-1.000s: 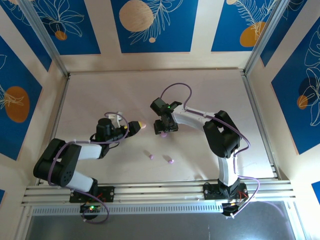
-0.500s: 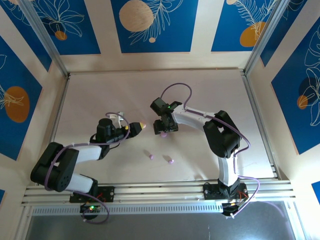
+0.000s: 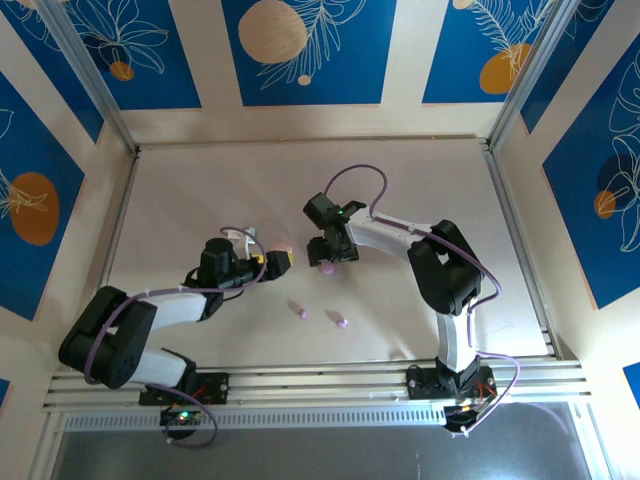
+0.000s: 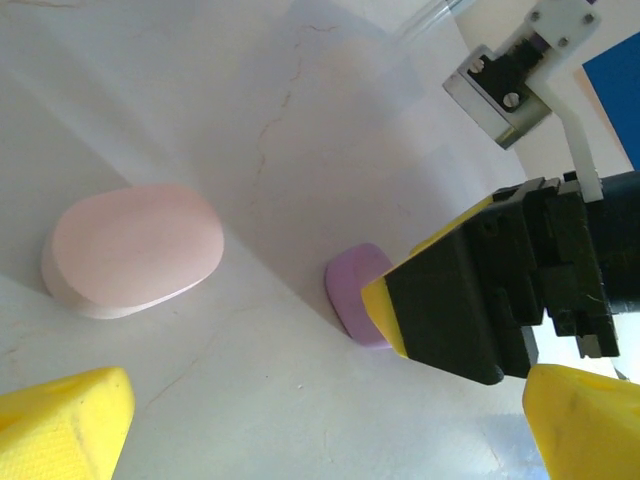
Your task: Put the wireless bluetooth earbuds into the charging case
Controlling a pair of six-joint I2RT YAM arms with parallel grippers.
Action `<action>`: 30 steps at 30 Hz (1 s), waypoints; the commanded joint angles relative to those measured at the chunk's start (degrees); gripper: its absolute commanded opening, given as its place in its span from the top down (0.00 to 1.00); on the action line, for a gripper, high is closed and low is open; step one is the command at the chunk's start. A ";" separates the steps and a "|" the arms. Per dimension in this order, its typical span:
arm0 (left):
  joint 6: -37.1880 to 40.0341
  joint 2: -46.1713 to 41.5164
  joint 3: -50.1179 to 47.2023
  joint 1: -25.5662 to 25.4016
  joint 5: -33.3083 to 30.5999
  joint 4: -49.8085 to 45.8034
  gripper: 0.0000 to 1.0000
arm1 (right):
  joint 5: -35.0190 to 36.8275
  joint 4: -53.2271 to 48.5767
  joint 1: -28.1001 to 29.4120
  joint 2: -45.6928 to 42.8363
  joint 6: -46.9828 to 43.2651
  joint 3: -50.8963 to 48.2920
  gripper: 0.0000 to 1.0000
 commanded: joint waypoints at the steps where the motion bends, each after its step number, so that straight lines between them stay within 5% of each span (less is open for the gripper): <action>1: 2.66 -0.33 2.08 -1.34 -0.92 -1.63 0.00 | -1.48 0.15 -0.39 -2.19 1.04 0.57 0.25; 30: 4.37 -2.51 2.67 -2.51 -4.84 -6.18 0.00 | -0.35 -1.32 -1.76 -0.45 4.27 2.67 0.23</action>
